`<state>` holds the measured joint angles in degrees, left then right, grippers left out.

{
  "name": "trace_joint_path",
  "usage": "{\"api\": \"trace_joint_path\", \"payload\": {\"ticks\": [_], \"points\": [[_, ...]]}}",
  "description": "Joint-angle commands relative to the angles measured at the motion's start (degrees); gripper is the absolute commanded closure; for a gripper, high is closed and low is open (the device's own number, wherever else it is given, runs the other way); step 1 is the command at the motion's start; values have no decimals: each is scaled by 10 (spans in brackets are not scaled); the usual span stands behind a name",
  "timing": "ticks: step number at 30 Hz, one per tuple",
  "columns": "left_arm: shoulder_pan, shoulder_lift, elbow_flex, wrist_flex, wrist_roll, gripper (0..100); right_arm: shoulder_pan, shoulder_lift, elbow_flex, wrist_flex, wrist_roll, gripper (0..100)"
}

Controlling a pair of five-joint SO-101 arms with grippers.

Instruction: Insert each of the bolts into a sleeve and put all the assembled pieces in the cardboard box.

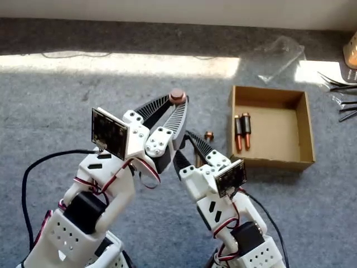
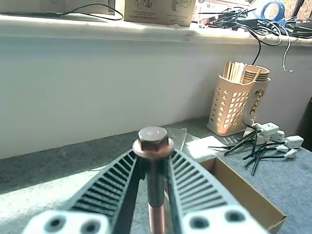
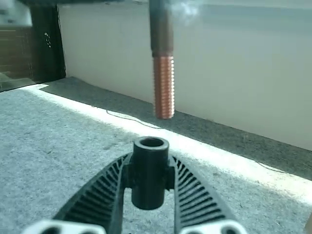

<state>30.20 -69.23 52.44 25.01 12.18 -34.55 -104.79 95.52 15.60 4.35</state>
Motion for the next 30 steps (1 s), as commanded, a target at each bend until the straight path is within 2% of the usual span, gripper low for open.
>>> {"api": "trace_joint_path", "payload": {"ticks": [1, 10, 18, 30], "points": [[5, -11, 29, -62, 5, 995, -6, -4, 81, -21, 2, 994], [-23, -12, 36, -66, 6, 995, -5, -4, 81, -20, 2, 994], [-19, -12, 36, -65, 8, 995, 24, -4, 81, -22, 1, 994], [-16, -14, 46, -64, 8, 995, 23, -4, 81, -22, 1, 994]]}}
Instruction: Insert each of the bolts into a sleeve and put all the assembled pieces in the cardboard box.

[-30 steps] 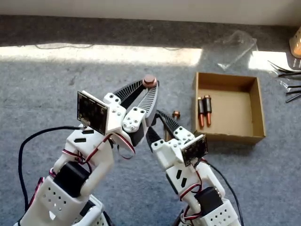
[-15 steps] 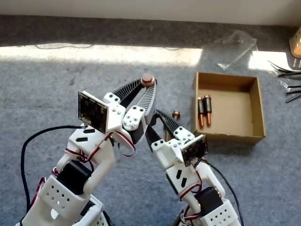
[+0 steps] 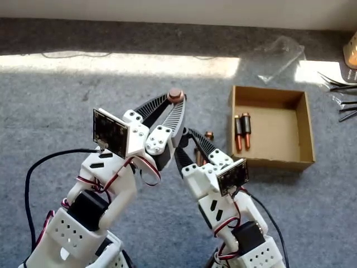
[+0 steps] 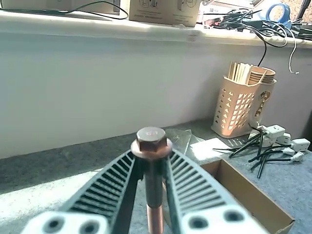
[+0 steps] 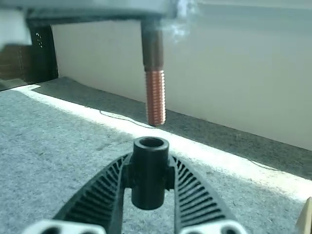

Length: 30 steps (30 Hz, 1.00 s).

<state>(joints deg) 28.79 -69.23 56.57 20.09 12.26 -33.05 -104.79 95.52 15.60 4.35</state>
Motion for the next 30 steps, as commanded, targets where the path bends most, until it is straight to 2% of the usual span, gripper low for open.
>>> {"api": "trace_joint_path", "payload": {"ticks": [1, 10, 30], "points": [[2, -14, 6, -15, 7, 995, 8, -4, 81, -22, 1, 994], [20, -16, 14, -12, 5, 995, 8, -3, 81, -20, 1, 994], [23, -17, 15, 72, 6, 995, 8, -2, 81, -20, 1, 994]]}}
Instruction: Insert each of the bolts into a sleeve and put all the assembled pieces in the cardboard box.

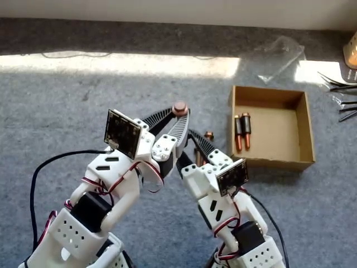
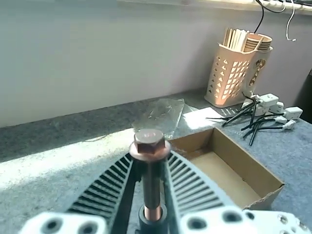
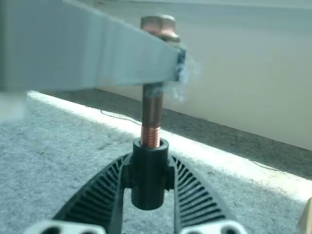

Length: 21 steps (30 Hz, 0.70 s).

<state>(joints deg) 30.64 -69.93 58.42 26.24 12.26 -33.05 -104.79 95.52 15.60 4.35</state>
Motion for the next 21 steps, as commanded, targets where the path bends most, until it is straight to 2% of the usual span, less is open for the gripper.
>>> {"api": "trace_joint_path", "payload": {"ticks": [1, 6, 17, 21], "points": [[5, -10, 0, 11, 6, 995, 8, -2, 81, -20, 1, 994], [5, -10, 46, 6, 5, 995, 9, -2, 81, -20, 1, 994], [2, -10, 64, 6, 4, 991, 10, -1, 81, -19, 1, 994], [3, -10, 66, 6, -23, 890, 11, -1, 81, -19, 1, 994]]}}
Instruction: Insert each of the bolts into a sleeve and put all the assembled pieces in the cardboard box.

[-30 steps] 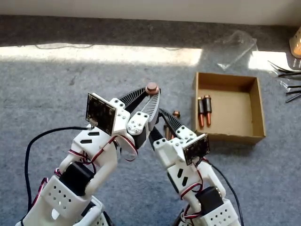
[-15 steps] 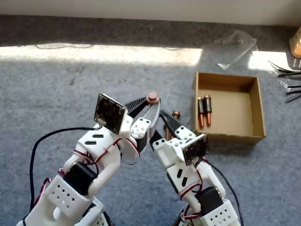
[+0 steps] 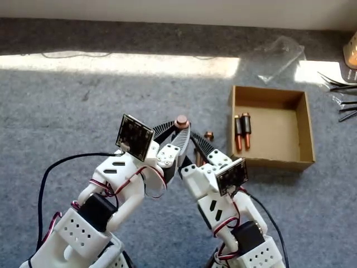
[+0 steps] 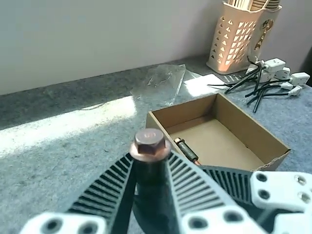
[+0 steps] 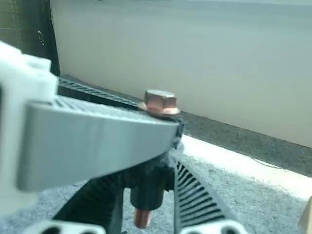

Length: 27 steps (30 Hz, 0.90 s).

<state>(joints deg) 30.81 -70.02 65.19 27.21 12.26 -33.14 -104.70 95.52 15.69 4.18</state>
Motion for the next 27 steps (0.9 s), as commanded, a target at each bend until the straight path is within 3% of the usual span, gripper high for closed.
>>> {"api": "trace_joint_path", "payload": {"ticks": [1, 5, 15, 24, 27], "points": [[2, -9, 0, -3, -33, 851, 12, -2, 81, -20, 3, 994], [0, -9, 1, -3, -31, 757, 12, -2, 81, -20, 3, 994], [-5, -10, -17, -33, -33, 755, 12, -3, 81, -3, 3, 994], [-126, -11, -82, -44, -33, 761, 13, -2, 81, 13, 3, 994], [-166, -33, -84, -22, -33, 851, 14, -2, 81, 14, 3, 994]]}}
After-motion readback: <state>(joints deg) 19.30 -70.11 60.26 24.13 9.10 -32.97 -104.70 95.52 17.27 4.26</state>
